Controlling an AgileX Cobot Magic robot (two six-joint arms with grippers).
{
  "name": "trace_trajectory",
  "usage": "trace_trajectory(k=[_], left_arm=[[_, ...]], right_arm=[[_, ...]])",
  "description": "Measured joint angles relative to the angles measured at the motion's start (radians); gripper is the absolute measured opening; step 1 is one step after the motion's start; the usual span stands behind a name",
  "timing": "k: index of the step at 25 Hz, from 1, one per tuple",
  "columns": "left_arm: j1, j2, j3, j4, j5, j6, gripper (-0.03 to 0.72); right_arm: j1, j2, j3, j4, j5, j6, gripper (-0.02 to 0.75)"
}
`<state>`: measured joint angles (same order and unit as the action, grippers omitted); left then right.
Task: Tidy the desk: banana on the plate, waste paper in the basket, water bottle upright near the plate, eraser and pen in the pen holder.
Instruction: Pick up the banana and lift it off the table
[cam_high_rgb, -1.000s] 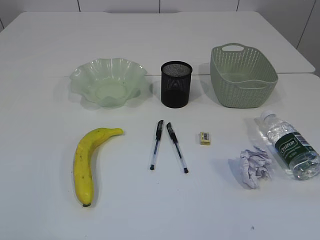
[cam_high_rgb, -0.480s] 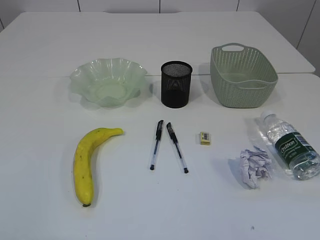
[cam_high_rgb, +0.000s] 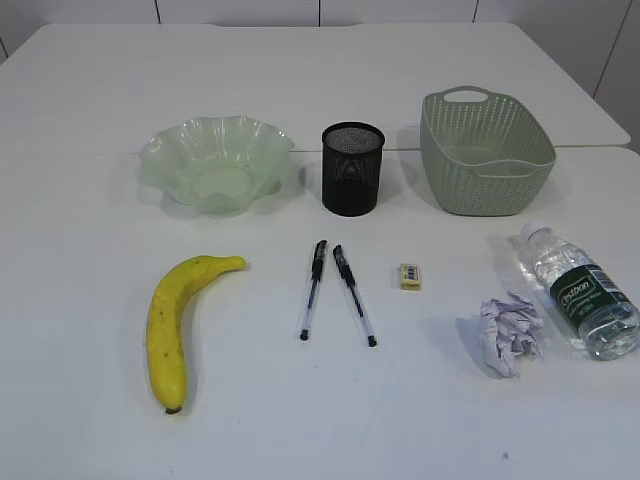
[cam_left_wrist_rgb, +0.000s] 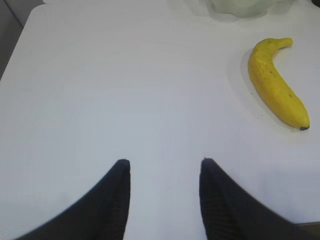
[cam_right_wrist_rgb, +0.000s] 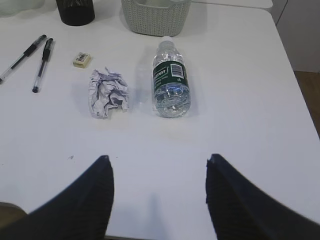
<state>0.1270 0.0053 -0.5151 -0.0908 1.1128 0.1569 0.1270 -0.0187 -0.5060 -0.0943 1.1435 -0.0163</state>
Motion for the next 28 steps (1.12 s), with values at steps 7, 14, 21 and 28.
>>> trace_trajectory(k=[7, 14, 21, 28], left_arm=[[0.0, 0.0, 0.0, 0.0, 0.0, 0.0, 0.316], [0.0, 0.0, 0.0, 0.0, -0.001, 0.0, 0.316], [0.0, 0.0, 0.0, 0.0, -0.001, 0.0, 0.316], [0.0, 0.0, 0.0, -0.01, -0.001, -0.008, 0.316]], right_arm=[[0.0, 0.0, 0.0, 0.0, 0.0, 0.0, 0.445], [0.0, 0.0, 0.0, 0.005, 0.0, 0.0, 0.444], [0.0, 0.0, 0.0, 0.013, 0.0, 0.0, 0.445], [0.0, 0.0, 0.0, 0.017, 0.0, 0.007, 0.444]])
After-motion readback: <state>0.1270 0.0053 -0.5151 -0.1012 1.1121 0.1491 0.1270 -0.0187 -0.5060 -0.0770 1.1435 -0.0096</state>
